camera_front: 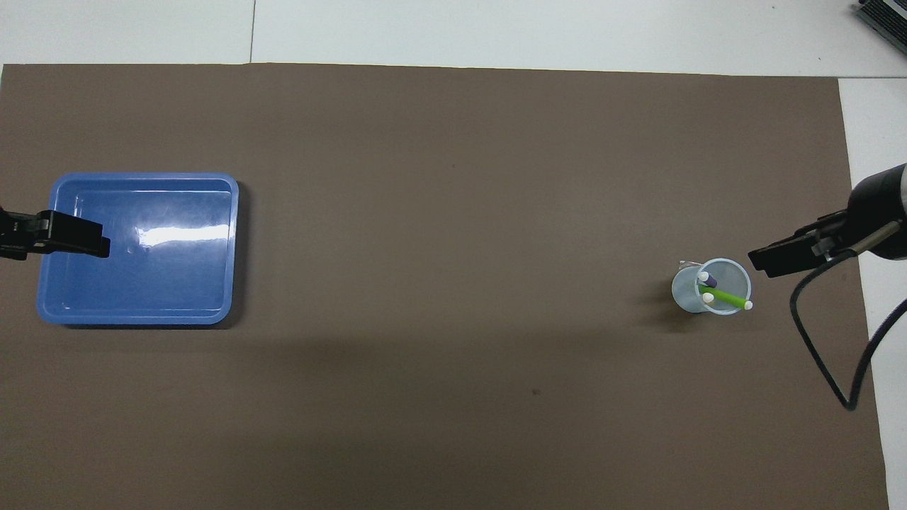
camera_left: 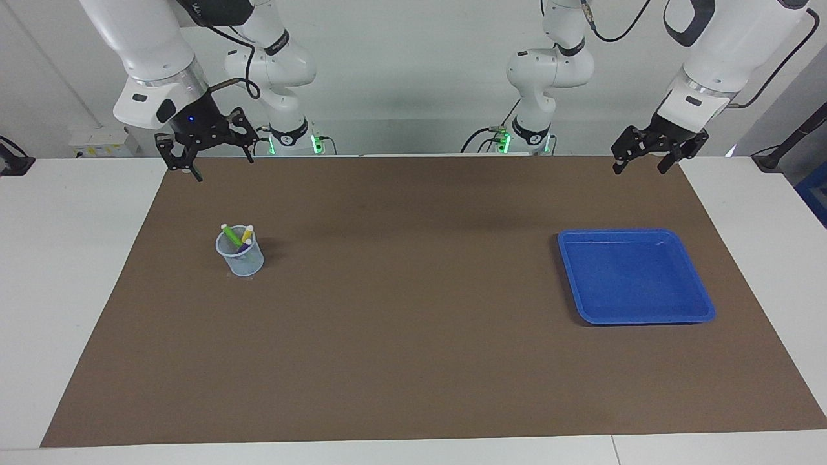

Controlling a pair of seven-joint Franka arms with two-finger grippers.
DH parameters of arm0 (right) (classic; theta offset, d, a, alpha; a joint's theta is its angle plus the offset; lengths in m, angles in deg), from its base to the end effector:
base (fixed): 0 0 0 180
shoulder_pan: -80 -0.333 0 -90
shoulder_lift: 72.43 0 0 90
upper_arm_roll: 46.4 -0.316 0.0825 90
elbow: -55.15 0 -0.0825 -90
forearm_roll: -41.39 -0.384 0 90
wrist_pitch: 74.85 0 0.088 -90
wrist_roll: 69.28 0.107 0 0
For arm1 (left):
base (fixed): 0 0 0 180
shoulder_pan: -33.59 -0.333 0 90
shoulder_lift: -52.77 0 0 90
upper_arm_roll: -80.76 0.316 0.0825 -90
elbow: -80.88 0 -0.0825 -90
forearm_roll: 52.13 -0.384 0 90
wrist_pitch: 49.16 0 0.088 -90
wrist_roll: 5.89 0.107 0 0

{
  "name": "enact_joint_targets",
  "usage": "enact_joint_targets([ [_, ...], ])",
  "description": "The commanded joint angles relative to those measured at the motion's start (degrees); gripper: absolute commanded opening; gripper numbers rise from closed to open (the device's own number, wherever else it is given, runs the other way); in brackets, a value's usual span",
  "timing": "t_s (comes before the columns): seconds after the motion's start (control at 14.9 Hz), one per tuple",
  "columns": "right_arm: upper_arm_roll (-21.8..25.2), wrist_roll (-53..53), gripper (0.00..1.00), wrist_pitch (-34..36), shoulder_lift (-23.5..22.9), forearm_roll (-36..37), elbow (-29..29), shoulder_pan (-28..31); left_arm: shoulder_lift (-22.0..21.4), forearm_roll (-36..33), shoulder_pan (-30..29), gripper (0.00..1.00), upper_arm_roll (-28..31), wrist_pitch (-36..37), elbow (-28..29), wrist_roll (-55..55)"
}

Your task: Transfer and insert pens with both arms

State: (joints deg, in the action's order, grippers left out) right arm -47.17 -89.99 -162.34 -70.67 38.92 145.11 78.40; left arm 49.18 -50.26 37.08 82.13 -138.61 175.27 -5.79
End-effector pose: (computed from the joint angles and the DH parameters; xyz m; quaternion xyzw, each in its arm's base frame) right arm 0.5400 0.0272 0.6379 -0.9794 -0.2008 0.0027 0.0220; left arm 0.5326 -0.0228 0.6217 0.9996 -0.0194 -0.0121 0.0169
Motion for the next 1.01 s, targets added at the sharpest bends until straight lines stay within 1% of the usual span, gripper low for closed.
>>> enact_joint_targets([
  [0.0, -0.72, 1.29, 1.0, 2.31, -0.35, 0.09, -1.27, 0.72, -0.46, -0.99, 0.02, 1.0, 0.21, -0.46, 0.18, 0.78],
  [0.13, -0.72, 1.2, 1.0, 4.16, -0.35, 0.18, -1.53, 0.8, -0.46, -0.99, 0.02, 1.0, 0.21, -0.38, 0.18, 0.78],
  [0.34, -0.72, 1.55, 1.0, 2.5, -0.52, 0.18, -1.44, 0.72, -0.46, -0.99, 0.02, 1.0, 0.21, -0.46, 0.18, 0.78],
  [0.67, -1.42, 1.73, 1.0, 4.07, -0.35, 1.15, -0.74, 0.89, -0.46, -0.99, 0.02, 1.0, 0.21, -0.46, 0.18, 0.78],
  [0.94, -1.51, 2.61, 1.0, 7.32, -0.87, 2.46, -0.39, 1.33, -0.46, -0.99, -0.06, 1.0, 0.13, -0.55, 0.18, 0.78],
])
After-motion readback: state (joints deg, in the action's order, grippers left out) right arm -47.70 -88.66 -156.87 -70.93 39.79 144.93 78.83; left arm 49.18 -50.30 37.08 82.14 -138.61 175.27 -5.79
